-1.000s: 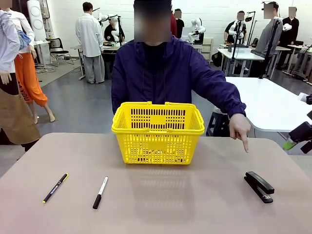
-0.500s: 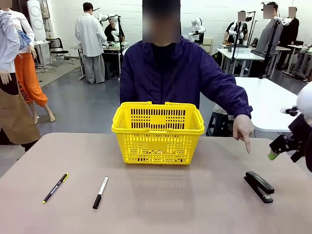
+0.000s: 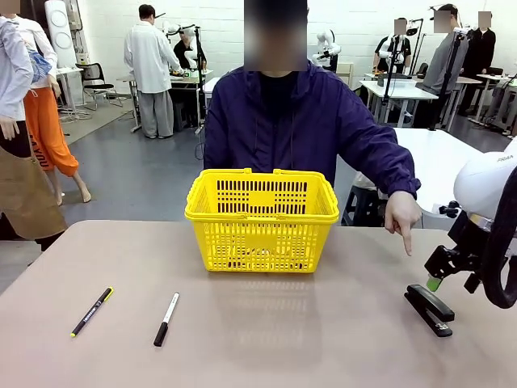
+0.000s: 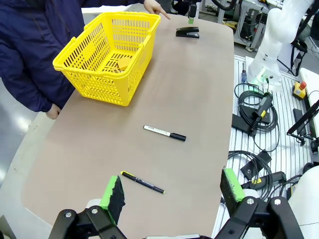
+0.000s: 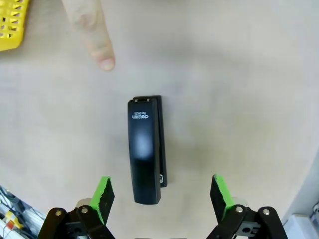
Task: Place the items the person wants into the basket.
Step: Pick up the item the person points to and place it in the Market Basket.
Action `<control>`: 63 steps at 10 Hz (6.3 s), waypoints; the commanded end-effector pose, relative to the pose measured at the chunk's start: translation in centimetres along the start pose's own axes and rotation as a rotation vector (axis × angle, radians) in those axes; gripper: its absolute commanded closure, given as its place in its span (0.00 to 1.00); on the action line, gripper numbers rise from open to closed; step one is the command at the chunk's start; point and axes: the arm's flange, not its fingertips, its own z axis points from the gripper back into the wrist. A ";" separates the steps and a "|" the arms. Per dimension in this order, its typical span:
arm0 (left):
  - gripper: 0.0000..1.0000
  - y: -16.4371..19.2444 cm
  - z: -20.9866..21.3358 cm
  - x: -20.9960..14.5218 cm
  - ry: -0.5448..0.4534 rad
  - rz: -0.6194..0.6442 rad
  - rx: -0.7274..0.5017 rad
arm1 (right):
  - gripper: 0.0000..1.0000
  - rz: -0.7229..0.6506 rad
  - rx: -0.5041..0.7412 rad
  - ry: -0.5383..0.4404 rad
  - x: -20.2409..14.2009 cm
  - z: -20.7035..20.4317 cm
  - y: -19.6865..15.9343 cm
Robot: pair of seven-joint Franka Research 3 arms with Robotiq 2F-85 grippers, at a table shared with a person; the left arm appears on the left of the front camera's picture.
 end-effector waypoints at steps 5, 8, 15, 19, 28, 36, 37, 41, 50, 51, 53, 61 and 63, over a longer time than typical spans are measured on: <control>0.00 0.1 0.2 0.1 -0.018 -0.009 -0.005 | 0.00 -0.005 -0.004 -0.008 -0.4 -0.3 -0.3; 0.00 0.1 0.2 0.1 -0.018 -0.009 -0.005 | 0.00 -0.004 0.002 0.002 -0.1 -0.1 -0.2; 0.00 0.1 0.2 0.1 -0.018 -0.009 -0.005 | 0.00 0.069 -0.158 0.143 1.9 -5.1 3.7; 0.00 0.1 0.2 0.1 -0.018 -0.009 -0.005 | 0.59 0.124 -0.178 0.144 2.1 -6.2 3.8; 0.00 0.1 0.2 0.1 -0.018 -0.009 -0.005 | 1.00 0.103 -0.171 0.143 2.0 -6.3 3.6; 0.00 0.1 0.2 0.1 -0.018 -0.009 -0.005 | 0.89 -0.082 -0.245 -0.082 -2.7 15.1 14.3; 0.00 0.1 0.2 0.1 -0.018 -0.009 -0.005 | 0.89 -0.113 -0.210 -0.109 -2.3 17.4 15.2; 0.00 0.1 0.2 0.1 -0.018 -0.009 -0.005 | 0.89 -0.105 -0.207 -0.149 -3.0 20.3 15.8; 0.00 0.1 0.2 0.1 -0.018 -0.009 -0.005 | 0.69 0.276 -0.208 -0.090 4.3 20.8 19.6; 0.00 0.1 0.2 0.1 -0.018 -0.009 -0.005 | 0.69 0.396 -0.188 -0.072 8.0 20.5 21.8; 0.00 0.1 0.2 0.1 -0.018 -0.009 -0.005 | 0.69 0.655 -0.139 -0.040 14.1 19.2 26.9; 0.00 0.1 0.2 0.1 -0.018 -0.009 -0.005 | 0.69 1.045 -0.090 -0.029 22.9 11.6 38.1; 0.00 0.1 0.2 0.1 -0.018 -0.009 -0.005 | 0.69 1.072 -0.058 -0.042 22.9 9.1 37.7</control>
